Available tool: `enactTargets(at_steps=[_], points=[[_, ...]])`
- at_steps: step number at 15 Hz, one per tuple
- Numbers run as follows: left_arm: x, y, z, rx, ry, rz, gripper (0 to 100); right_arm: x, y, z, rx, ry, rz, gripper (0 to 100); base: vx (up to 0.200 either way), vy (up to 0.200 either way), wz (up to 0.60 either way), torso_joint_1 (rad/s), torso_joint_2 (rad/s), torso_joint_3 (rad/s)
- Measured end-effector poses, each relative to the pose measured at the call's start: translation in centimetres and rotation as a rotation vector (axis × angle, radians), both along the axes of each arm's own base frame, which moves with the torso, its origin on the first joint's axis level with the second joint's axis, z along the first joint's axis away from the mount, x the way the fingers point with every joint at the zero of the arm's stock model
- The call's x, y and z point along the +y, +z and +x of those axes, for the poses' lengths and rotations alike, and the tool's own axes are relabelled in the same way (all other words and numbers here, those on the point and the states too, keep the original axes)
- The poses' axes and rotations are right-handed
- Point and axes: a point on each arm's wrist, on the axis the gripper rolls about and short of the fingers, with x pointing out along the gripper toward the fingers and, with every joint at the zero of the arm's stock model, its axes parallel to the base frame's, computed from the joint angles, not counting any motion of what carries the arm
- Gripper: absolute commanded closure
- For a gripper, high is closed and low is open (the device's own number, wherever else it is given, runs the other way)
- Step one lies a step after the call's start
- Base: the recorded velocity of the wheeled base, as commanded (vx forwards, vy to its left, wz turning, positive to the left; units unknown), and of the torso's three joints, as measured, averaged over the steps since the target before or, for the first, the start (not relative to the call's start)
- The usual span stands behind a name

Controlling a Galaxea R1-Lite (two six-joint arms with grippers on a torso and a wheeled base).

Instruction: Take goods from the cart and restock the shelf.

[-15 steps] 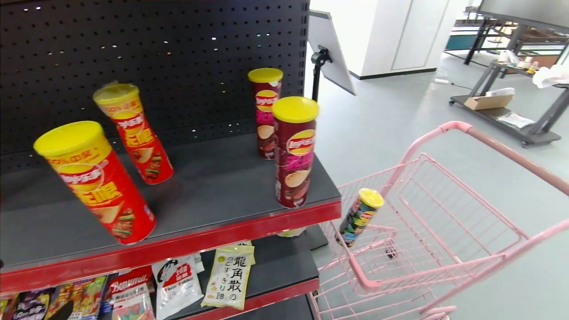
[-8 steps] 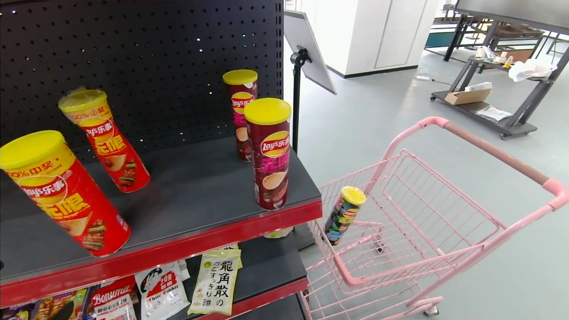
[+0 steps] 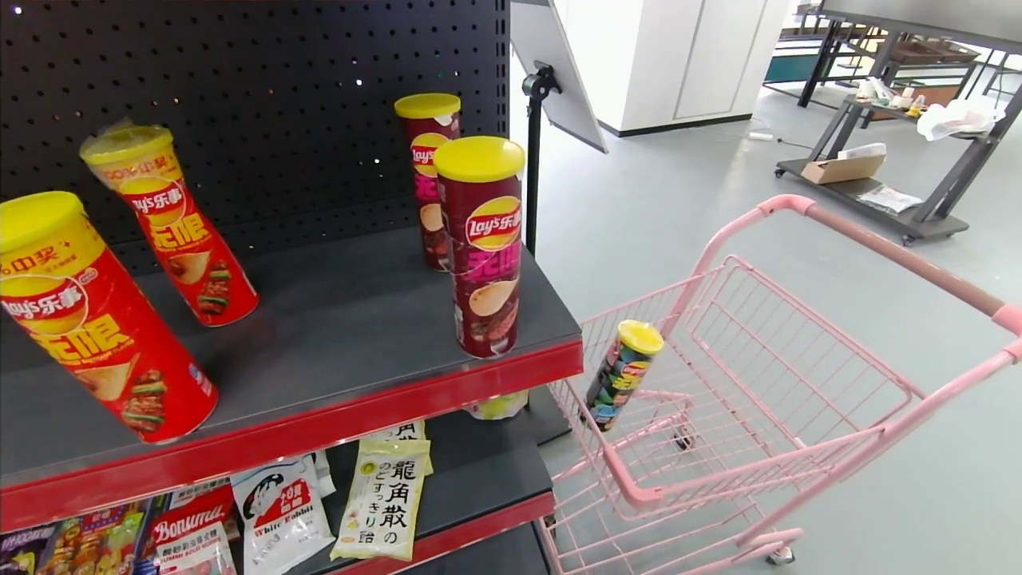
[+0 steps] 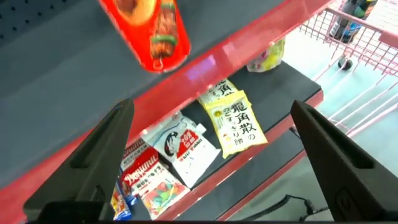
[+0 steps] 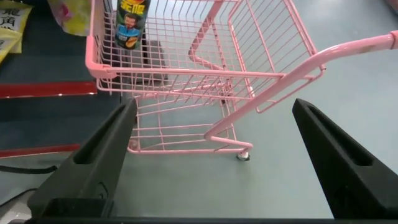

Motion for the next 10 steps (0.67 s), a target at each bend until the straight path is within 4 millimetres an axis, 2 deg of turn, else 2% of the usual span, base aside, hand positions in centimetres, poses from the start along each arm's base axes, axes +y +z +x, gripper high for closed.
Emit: enactTargets(at_steps=[5, 10], points=[[0.5, -0.9, -1.4, -0.006, 0.001, -0.003, 0, 0.0, -0.4, -0.1, 0.004, 0.0, -0.002, 0, 0.0, 0.0, 0.0, -0.176, 0.49, 0.318], [0.7, -1.2, -1.9, -0.033, 0.0, -0.013, 0, -0.1, -0.6, -0.2, -0.003, 0.0, 0.0, 0, 0.0, 0.0, 0.0, -0.163, 0.54, 0.37]])
